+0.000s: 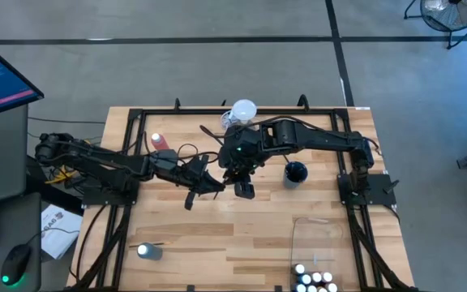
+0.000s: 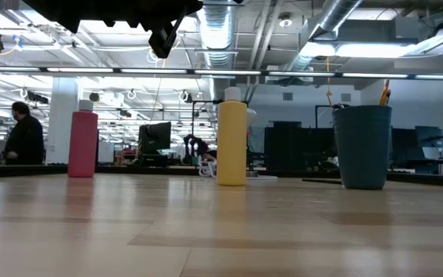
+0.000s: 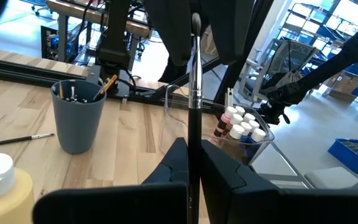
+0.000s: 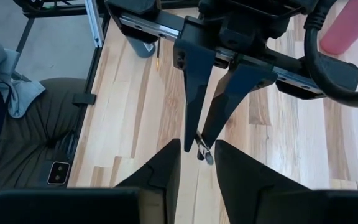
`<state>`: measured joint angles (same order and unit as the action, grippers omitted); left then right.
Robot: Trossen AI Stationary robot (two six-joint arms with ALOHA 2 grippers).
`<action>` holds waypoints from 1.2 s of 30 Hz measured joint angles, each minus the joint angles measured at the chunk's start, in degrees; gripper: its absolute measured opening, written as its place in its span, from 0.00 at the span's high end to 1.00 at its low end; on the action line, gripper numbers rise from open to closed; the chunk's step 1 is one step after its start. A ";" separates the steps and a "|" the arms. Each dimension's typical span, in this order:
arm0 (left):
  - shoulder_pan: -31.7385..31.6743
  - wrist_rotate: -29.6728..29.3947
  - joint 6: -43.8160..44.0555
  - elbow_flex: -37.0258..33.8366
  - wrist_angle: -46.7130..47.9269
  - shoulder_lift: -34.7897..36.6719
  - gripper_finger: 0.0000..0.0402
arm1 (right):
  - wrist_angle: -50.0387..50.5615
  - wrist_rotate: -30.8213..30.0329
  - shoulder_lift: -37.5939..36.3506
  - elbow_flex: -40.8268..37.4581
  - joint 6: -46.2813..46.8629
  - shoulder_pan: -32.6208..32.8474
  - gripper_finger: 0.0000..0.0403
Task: Pick & Place Paint Supplies
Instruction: Put the left black silver paintbrush into the blue cup
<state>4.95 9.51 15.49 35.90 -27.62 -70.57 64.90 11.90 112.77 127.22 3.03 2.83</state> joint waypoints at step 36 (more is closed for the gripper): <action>0.00 0.49 -0.07 0.00 0.07 0.00 1.00 | 0.63 0.01 0.00 0.00 0.00 0.03 0.87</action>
